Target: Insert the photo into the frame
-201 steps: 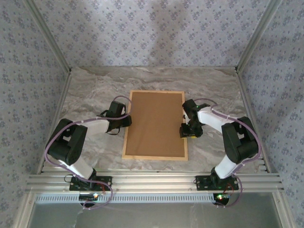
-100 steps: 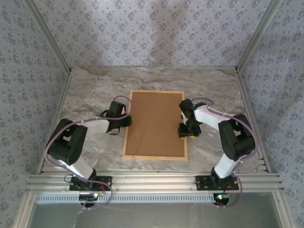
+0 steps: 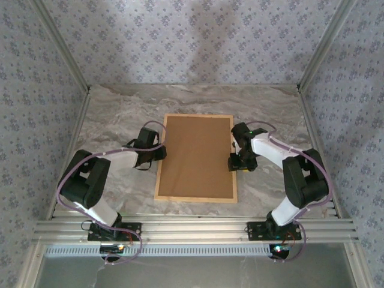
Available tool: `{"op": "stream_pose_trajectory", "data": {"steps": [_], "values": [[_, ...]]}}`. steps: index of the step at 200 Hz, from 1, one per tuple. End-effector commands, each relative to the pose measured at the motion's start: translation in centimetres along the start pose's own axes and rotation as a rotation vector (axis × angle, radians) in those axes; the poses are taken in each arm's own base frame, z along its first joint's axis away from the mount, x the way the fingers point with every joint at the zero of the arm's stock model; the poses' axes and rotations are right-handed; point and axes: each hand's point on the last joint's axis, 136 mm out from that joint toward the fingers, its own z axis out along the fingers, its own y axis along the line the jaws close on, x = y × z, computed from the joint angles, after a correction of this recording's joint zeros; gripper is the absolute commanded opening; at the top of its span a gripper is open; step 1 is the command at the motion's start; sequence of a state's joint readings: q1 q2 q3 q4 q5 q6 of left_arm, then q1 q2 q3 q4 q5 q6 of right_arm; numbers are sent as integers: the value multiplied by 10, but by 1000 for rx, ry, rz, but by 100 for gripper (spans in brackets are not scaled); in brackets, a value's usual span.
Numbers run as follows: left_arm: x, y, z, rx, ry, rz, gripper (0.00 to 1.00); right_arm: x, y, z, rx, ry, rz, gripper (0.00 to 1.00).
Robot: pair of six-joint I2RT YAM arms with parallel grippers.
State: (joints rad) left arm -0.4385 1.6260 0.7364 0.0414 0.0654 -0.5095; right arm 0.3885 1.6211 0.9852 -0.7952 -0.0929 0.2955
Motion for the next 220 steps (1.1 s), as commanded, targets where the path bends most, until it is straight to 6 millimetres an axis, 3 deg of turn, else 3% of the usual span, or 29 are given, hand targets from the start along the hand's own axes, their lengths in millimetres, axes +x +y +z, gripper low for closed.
{"op": "stream_pose_trajectory", "data": {"steps": [1,65,108,200,220], "values": [[51,16,12,-45,180,-6,25,5,-6,10,30,39,-15,51],[52,16,12,-43,185,-7,25,6,-9,24,59,58,-23,51],[52,16,12,-45,182,-6,25,17,-5,36,70,89,-37,51],[53,17,12,-42,182,-12,25,18,1,40,149,93,-124,52],[53,16,12,-41,183,-11,25,14,2,33,153,75,-135,52]]}}
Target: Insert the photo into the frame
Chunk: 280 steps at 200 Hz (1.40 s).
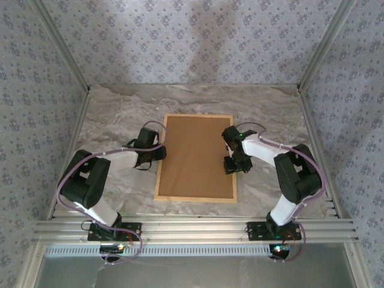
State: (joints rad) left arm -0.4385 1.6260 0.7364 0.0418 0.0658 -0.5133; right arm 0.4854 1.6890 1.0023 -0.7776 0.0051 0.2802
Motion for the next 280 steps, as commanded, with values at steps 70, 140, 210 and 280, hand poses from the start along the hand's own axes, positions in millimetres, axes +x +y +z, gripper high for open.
{"op": "stream_pose_trajectory", "data": {"steps": [70,140,210,280], "values": [[54,16,12,-41,183,-8,25,13,-12,-24,10,-13,16,58],[53,15,12,-38,182,-7,25,11,-19,-4,55,32,40,58],[54,15,13,-39,184,-9,25,7,-9,9,44,55,11,56],[54,15,12,-37,183,-7,25,11,5,26,47,104,-39,55]]}}
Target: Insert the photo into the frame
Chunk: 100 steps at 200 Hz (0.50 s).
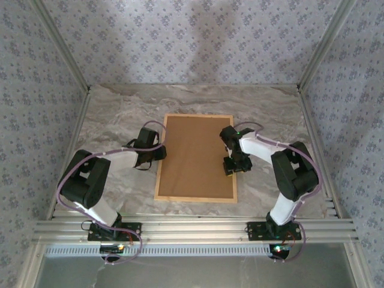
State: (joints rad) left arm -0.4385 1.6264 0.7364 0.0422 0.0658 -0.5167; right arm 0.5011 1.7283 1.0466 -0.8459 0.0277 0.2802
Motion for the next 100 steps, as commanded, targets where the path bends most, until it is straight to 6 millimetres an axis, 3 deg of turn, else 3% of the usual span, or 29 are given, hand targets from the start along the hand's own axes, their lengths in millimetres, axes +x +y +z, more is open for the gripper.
{"op": "stream_pose_trajectory", "data": {"steps": [1,28,55,76,100], "values": [[54,15,12,-37,183,-3,25,5,7,27,8,50,-24,55],[52,14,13,-37,180,-3,25,4,10,28,9,55,-37,55],[52,14,13,-38,183,-2,25,-2,14,6,-22,5,-41,55],[52,14,13,-37,183,-1,25,-2,7,-12,-22,-30,-26,55],[52,13,13,-33,185,-2,25,3,-4,-20,-10,-38,-3,55]]}}
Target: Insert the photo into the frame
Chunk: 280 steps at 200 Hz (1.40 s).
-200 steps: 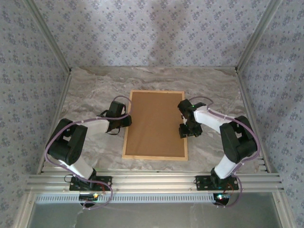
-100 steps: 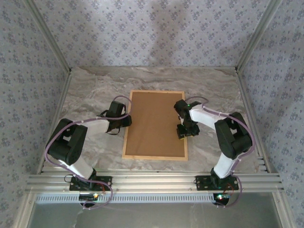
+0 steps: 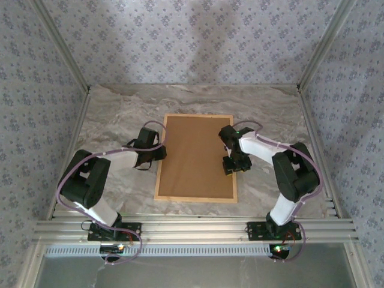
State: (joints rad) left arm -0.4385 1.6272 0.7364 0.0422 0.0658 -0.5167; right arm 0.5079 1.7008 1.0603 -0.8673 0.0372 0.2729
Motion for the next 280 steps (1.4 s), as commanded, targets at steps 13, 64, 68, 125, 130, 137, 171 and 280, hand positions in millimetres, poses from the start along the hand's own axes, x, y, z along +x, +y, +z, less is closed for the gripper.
{"op": "stream_pose_trajectory", "data": {"steps": [13,64,68,125,130,137,171,280], "values": [[52,13,13,-32,184,-4,25,6,-9,-8,-11,-13,24,54],[53,14,12,-38,184,1,25,1,-15,3,11,2,41,54],[52,14,12,-37,183,1,25,0,-15,4,11,3,42,53],[54,14,13,-37,187,1,25,6,-21,6,22,20,49,50],[53,15,13,-38,186,0,25,6,-21,6,20,21,50,50],[53,15,13,-38,185,-1,25,7,-21,6,19,21,51,49],[53,15,13,-39,185,1,25,8,-17,2,-14,16,50,48],[54,14,12,-36,185,-2,25,10,-15,5,-89,5,72,46]]}}
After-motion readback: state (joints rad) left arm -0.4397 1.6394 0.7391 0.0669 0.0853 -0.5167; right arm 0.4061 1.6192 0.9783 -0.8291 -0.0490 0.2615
